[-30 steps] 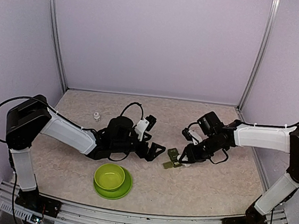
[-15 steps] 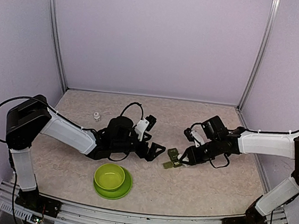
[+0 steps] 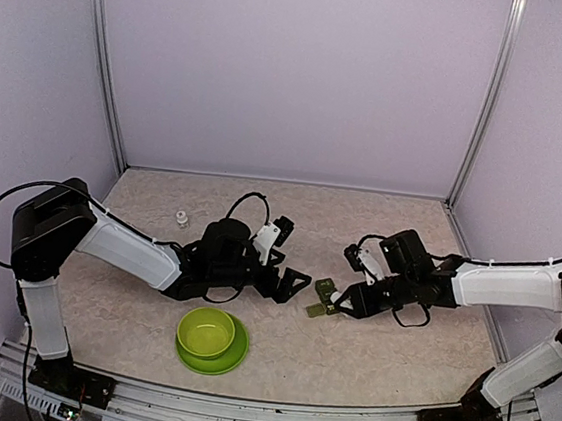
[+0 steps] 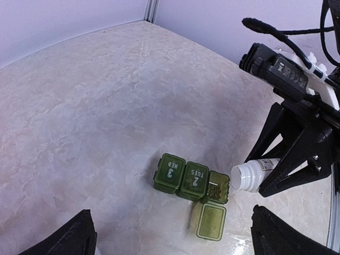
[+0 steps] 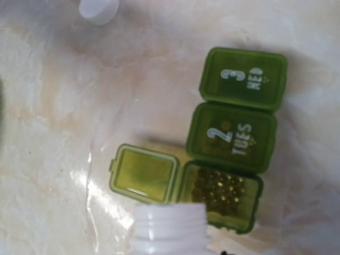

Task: Sort the pills into containers
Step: Pour the pill into the compartment of the pill container, then pick up the lid of the pill bottle from the center of the board.

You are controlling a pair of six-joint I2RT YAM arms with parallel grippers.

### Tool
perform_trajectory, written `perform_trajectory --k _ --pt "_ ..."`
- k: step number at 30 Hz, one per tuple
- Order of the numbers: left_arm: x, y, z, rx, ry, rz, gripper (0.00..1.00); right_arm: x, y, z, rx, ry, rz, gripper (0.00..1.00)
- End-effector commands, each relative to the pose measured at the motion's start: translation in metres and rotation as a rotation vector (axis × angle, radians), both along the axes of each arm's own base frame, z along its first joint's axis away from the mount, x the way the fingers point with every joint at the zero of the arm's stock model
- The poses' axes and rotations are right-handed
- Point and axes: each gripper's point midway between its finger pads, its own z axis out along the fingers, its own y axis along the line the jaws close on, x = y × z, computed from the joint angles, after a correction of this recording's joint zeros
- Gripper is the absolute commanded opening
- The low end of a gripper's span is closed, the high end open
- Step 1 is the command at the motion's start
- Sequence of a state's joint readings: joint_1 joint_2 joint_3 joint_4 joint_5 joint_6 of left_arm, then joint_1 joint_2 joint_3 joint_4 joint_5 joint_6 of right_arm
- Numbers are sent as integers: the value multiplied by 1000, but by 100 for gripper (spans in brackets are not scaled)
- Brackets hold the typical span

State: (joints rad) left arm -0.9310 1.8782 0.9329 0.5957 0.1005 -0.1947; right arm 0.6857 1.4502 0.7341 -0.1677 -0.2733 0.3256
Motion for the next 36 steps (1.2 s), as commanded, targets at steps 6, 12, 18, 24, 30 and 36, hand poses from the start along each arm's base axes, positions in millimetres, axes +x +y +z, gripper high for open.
perform_trajectory --k 6,12,18,24,30,36 --pt "2 -2 9 -6 -22 -1 99 3 2 24 75 -178 1 0" --pt "3 0 7 0 -22 12 99 0 -1 28 116 -246 -9 0" --pt "4 2 8 3 -27 20 99 -6 -3 44 182 -343 -6 0" --pt "8 6 10 8 -37 44 99 -14 -5 63 240 -468 7 0" --pt "14 14 12 0 -32 82 99 -19 -16 90 287 -622 -29 0" --pt "22 23 9 20 -20 107 99 -30 -31 125 359 -770 -70 0"
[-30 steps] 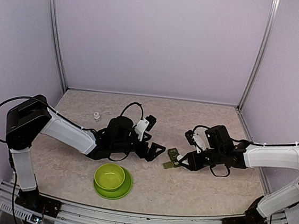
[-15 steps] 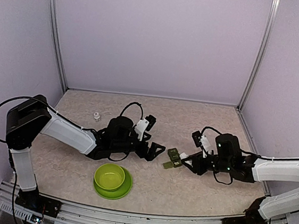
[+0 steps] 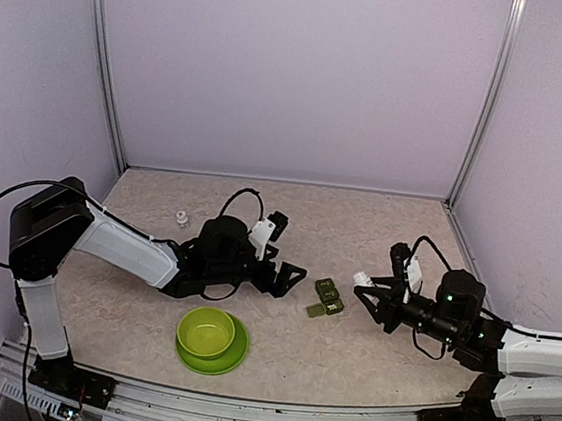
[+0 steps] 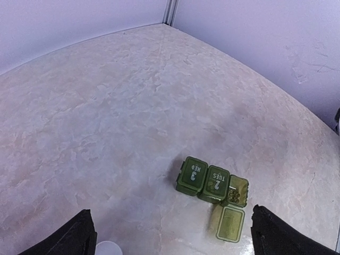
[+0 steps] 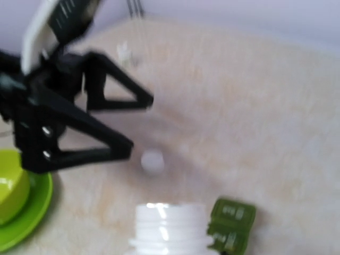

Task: Sort the pills into containers
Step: Pick up the lid of the pill bottle from the center of the board.

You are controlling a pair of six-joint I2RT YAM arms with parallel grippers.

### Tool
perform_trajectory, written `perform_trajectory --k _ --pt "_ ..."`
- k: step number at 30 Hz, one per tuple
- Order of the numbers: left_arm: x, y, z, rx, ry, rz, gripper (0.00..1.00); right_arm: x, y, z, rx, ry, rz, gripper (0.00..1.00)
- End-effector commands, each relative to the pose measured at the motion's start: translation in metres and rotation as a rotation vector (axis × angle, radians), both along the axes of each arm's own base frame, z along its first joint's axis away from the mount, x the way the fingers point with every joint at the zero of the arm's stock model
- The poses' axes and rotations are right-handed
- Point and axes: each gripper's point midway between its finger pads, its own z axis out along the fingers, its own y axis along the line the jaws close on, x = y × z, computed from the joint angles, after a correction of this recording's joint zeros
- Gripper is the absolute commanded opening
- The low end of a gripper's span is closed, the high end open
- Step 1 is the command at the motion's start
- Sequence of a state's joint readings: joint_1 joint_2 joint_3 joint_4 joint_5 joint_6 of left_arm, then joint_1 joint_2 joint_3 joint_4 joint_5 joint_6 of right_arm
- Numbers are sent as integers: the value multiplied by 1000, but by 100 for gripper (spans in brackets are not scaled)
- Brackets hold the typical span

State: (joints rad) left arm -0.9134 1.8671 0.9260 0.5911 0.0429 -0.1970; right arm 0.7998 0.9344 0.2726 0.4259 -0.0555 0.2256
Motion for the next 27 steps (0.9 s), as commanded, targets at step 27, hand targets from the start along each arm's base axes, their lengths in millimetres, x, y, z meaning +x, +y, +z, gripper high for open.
perform_trajectory --k 27 --pt "38 31 -66 329 198 169 89 -50 -68 121 227 -500 -97 0"
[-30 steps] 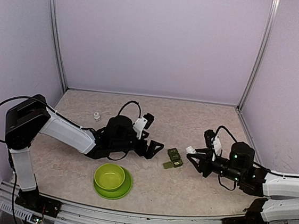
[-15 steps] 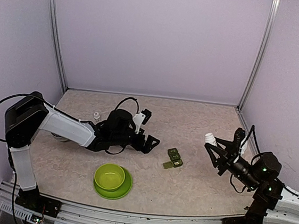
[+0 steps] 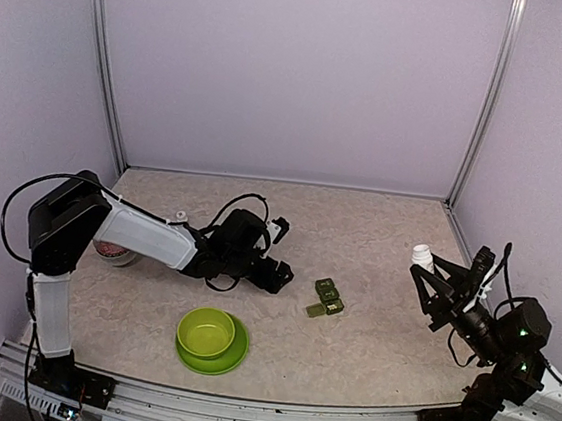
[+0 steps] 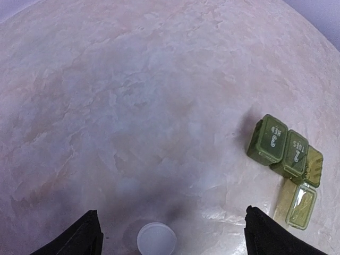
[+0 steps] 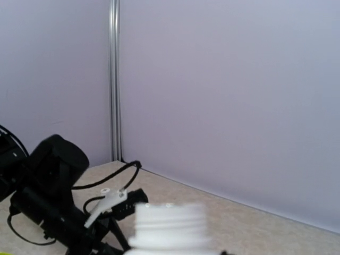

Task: Sort the pills into containers
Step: Pick up the lid of the pill bottle from the center of the board.

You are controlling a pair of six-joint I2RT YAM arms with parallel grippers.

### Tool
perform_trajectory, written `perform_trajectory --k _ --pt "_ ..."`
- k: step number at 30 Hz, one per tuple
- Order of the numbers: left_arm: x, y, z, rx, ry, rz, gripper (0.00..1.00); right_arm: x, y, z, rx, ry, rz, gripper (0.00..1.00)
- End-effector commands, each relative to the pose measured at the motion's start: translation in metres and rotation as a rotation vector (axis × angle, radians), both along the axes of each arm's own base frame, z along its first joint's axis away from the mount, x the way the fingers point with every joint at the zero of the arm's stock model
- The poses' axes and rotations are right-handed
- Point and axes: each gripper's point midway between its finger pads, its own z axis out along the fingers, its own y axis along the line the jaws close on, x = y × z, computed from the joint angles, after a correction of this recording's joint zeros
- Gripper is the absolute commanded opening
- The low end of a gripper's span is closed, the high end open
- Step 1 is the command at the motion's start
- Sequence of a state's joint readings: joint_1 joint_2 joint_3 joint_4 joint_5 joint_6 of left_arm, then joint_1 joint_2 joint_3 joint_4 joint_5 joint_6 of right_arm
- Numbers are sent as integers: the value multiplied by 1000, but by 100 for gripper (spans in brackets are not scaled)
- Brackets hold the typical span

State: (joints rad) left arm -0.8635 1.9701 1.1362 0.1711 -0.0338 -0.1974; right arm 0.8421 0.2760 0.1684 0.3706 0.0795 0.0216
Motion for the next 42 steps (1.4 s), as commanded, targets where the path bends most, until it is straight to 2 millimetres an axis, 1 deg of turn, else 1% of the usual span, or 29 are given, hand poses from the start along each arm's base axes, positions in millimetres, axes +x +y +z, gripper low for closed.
perform_trajectory --k 1,4,7,12,17,22,29,33,41,42 --pt "2 13 -16 78 39 53 86 -4 -3 3 5 -14 -3 0" --pt "-5 21 -28 116 56 69 82 -3 -3 0 5 -9 -3 0" --pt "-9 23 -34 148 47 73 79 -1 0 -3 -4 9 1 0" --pt "-9 17 -37 162 50 62 74 -2 1 -4 -5 18 9 0" --pt "-6 15 -44 191 58 71 62 -3 -1 -3 7 17 12 0" --pt "-6 14 -50 207 55 70 61 -3 -1 -4 9 20 9 0" --pt "-7 11 -53 209 59 61 49 -2 -1 -4 4 20 6 0" --pt "-9 7 -53 209 54 45 47 -1 1 -6 -3 23 7 0" --pt "-12 4 -53 201 64 33 26 -2 0 -6 1 21 6 0" --pt "-13 5 -52 200 62 32 26 -2 0 -7 0 21 8 0"
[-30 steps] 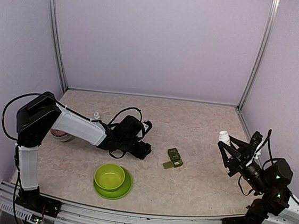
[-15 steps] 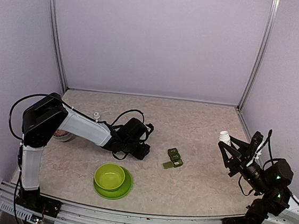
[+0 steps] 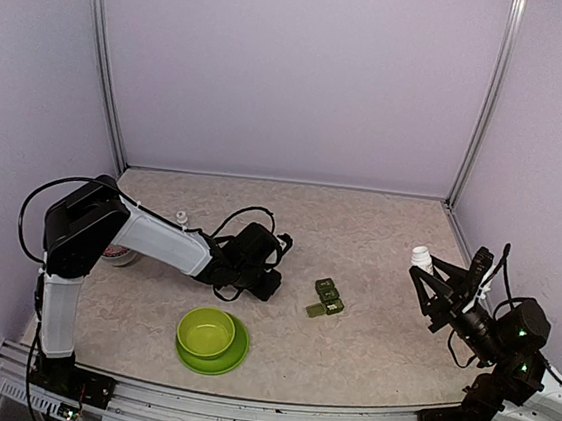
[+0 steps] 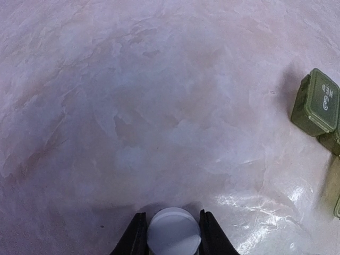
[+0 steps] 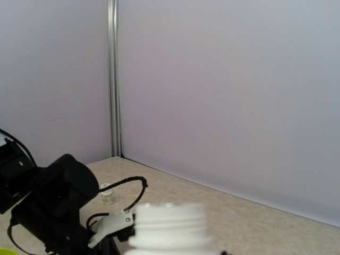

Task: Sort the pills into containers
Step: Pick up the lid of the pill bottle from the center of the board, then close the lid of the pill bottle.

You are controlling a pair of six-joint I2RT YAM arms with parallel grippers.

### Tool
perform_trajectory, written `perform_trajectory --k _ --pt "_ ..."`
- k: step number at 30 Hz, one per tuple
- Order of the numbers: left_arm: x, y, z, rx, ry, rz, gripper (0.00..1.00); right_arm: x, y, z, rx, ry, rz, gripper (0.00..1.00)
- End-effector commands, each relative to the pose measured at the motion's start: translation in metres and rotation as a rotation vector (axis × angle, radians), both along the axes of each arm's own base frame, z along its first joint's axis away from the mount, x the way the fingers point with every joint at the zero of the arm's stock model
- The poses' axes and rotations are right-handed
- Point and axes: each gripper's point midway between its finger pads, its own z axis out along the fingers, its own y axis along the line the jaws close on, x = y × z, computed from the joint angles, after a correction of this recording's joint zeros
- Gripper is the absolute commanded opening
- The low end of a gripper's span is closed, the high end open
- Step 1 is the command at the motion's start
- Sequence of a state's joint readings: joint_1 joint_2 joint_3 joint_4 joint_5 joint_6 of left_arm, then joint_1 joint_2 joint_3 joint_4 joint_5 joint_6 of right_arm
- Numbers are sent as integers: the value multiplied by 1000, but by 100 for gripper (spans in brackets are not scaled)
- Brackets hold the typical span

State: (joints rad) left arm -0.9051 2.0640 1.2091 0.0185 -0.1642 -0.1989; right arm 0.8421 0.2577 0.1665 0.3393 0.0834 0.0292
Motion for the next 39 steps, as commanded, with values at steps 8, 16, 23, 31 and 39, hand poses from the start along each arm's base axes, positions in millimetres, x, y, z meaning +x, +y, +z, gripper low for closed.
perform_trajectory --k 8,16,23,31,39 --pt "-17 -15 33 -94 23 -81 25 -7 14 -5 -21 4 81 0" --pt "-57 -46 120 -327 11 -269 25 -11 35 -13 -76 37 175 0" --pt "-100 -71 186 -510 19 -434 25 -16 40 -11 -70 32 218 0" --pt "-139 -90 243 -684 48 -551 26 -18 48 -8 -73 33 257 0" --pt "-156 -104 278 -776 57 -593 26 -19 64 -7 -97 28 296 0"
